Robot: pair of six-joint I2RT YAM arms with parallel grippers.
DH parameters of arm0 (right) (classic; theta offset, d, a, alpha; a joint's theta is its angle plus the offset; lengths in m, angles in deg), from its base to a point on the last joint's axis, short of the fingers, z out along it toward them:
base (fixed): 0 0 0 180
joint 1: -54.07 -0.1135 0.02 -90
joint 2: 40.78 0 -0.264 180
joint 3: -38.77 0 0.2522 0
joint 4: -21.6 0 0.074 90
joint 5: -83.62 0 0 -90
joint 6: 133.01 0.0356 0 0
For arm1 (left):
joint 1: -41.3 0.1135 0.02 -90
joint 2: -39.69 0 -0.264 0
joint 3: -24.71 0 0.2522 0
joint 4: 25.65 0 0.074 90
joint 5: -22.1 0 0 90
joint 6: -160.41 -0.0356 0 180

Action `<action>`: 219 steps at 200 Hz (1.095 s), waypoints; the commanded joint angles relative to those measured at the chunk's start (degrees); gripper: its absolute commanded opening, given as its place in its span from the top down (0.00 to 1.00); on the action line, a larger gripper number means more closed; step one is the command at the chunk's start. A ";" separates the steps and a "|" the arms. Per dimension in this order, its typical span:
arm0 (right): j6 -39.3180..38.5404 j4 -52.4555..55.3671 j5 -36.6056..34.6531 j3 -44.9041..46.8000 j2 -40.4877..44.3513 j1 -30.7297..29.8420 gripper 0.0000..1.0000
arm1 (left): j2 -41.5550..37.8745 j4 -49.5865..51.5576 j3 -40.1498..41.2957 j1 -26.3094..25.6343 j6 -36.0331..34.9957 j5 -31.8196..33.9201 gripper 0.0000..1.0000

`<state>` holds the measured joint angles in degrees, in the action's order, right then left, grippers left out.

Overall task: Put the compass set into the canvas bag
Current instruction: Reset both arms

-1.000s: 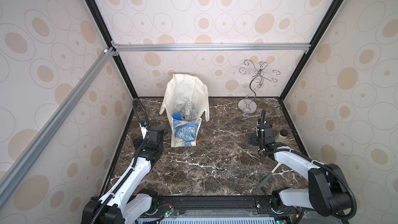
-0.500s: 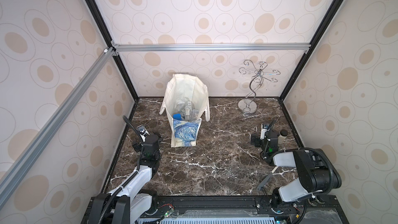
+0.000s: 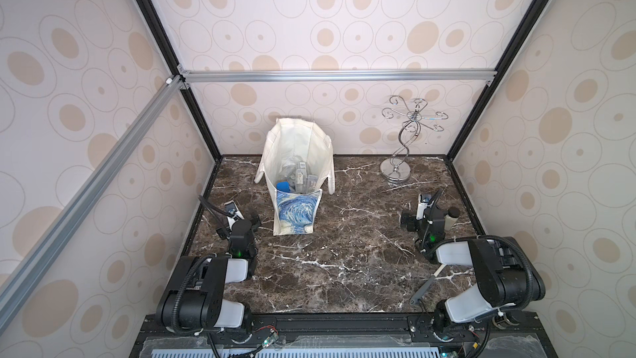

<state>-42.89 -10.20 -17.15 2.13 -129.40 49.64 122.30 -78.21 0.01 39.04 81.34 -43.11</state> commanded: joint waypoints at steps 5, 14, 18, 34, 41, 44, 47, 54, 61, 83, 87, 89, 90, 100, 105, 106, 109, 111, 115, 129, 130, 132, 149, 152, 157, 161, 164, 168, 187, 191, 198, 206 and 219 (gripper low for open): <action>-0.12 -1.00 -0.74 -0.82 0.47 0.21 0.00 | 0.99 -13.96 3.41 0.76 -3.47 -3.69 0.00; -0.18 -0.99 -0.73 -0.80 0.42 0.21 0.00 | 2.05 -16.08 3.56 0.78 -4.49 -4.15 0.00; -0.12 -0.94 -0.70 -0.93 0.39 0.16 0.00 | 1.76 -14.77 3.15 0.85 -4.37 -4.70 0.00; -0.12 -0.96 -0.75 -0.92 0.42 0.19 0.00 | 2.47 -12.57 1.44 0.77 -4.87 -5.24 0.00; -0.12 -0.94 -0.75 -0.88 0.44 0.19 0.00 | 2.64 -11.70 0.91 0.78 -5.22 -6.61 0.00; -0.12 -0.96 -0.69 -0.94 0.44 0.20 0.00 | 2.74 -11.35 0.76 0.84 -5.40 -7.41 0.00; -0.12 -0.98 -0.72 -0.94 0.46 0.21 0.00 | 2.88 -11.40 0.67 0.80 -5.68 -8.37 0.00; -0.12 -0.98 -0.71 -0.94 0.44 0.18 0.00 | 4.08 -12.25 0.80 0.85 -6.55 -11.44 0.00; -0.12 -0.99 -0.75 -0.95 0.44 0.18 0.00 | 7.83 -17.16 1.35 0.78 -7.72 -13.15 0.00; -0.12 -0.94 -0.69 -0.94 0.44 0.21 0.00 | 7.33 -15.12 0.64 0.75 -7.04 -12.20 0.00; -0.14 -0.94 -0.68 -0.93 0.43 0.21 0.00 | 8.45 -17.59 0.78 0.77 -7.52 -11.96 0.00; -0.13 -0.98 -0.73 -0.92 0.39 0.21 0.00 | 8.64 -17.96 0.82 0.77 -7.71 -11.96 0.00; -0.12 -0.96 -0.73 -0.93 0.38 0.21 0.00 | 8.55 -17.83 0.83 0.77 -7.70 -12.05 0.00; -0.12 -0.96 -0.67 -0.95 0.38 0.14 0.00 | 7.00 -12.89 -0.25 0.71 -7.06 -11.91 0.00; -0.12 -0.93 -0.68 -0.94 0.38 0.18 0.00 | 7.79 -14.41 -0.31 0.66 -7.49 -11.83 0.00; -0.12 -0.93 -0.67 -0.94 0.38 0.20 0.00 | 7.98 -14.87 -0.22 0.63 -7.59 -11.81 0.00; -0.12 -0.96 -0.72 -0.94 0.42 0.21 0.00 | 8.30 -15.94 -0.04 0.54 -7.79 -11.71 0.00; -0.12 -0.94 -0.72 -0.92 0.41 0.21 0.00 | 8.19 -15.96 0.02 0.51 -7.84 -11.70 0.00; -0.12 -1.00 -0.73 -0.94 0.45 0.21 0.00 | 7.64 -15.06 0.12 0.49 -7.59 -12.12 0.00; -0.12 -1.02 -0.71 -0.90 0.45 0.21 0.00 | 8.09 -15.50 -0.09 0.46 -8.10 -12.50 0.00; -0.12 -0.98 -0.73 -0.92 0.41 0.21 0.00 | 8.13 -15.50 -0.16 0.44 -8.16 -12.54 0.00; -0.12 -0.99 -0.68 -0.94 0.45 0.21 0.00 | 8.13 -15.37 -0.25 0.44 -8.24 -12.64 0.00; -0.12 -0.97 -0.71 -0.99 0.34 0.18 0.00 | 8.14 -13.93 -0.90 0.23 -10.43 -18.17 0.00; -0.12 -0.95 -0.62 -0.94 0.35 0.20 0.00 | 8.13 -13.26 -1.21 0.22 -10.85 -19.45 0.00; -0.12 -0.97 -0.62 -0.98 0.43 0.19 0.00 | 7.79 -10.94 -2.06 0.23 -11.27 -21.12 0.00; -0.12 -0.98 -0.72 -0.97 0.39 0.21 0.00 | 7.66 -10.41 -2.21 0.36 -11.19 -21.32 0.00; -0.12 -0.96 -0.72 -0.98 0.38 0.16 0.00 | 7.78 -11.09 -2.04 0.41 -11.14 -21.48 0.00; -0.12 -0.99 -0.68 -0.95 0.39 0.20 0.00 | 8.02 -12.13 -1.72 0.41 -11.28 -21.10 0.00; -0.12 -0.98 -0.66 -0.92 0.37 0.15 0.00 | 8.09 -12.02 -1.79 0.40 -11.14 -21.02 0.00; -0.16 -0.94 -0.69 -0.95 0.36 0.20 0.00 | 7.89 -11.53 -1.88 0.42 -10.97 -21.06 0.00; -0.12 -0.98 -0.72 -0.91 0.39 0.19 0.00 | 7.95 -11.47 -1.90 0.42 -11.09 -20.80 0.00; -0.12 -0.96 -0.67 -0.94 0.38 0.21 0.00 | 8.03 -11.62 -1.95 0.40 -10.76 -19.18 0.00; -0.12 -0.96 -0.67 -0.91 0.37 0.21 0.00 | 8.09 -11.82 -1.94 0.36 -9.83 -16.53 0.00</action>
<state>-42.89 -10.15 -17.15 1.96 -129.40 49.64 130.13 -88.95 -0.88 39.32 72.08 -62.21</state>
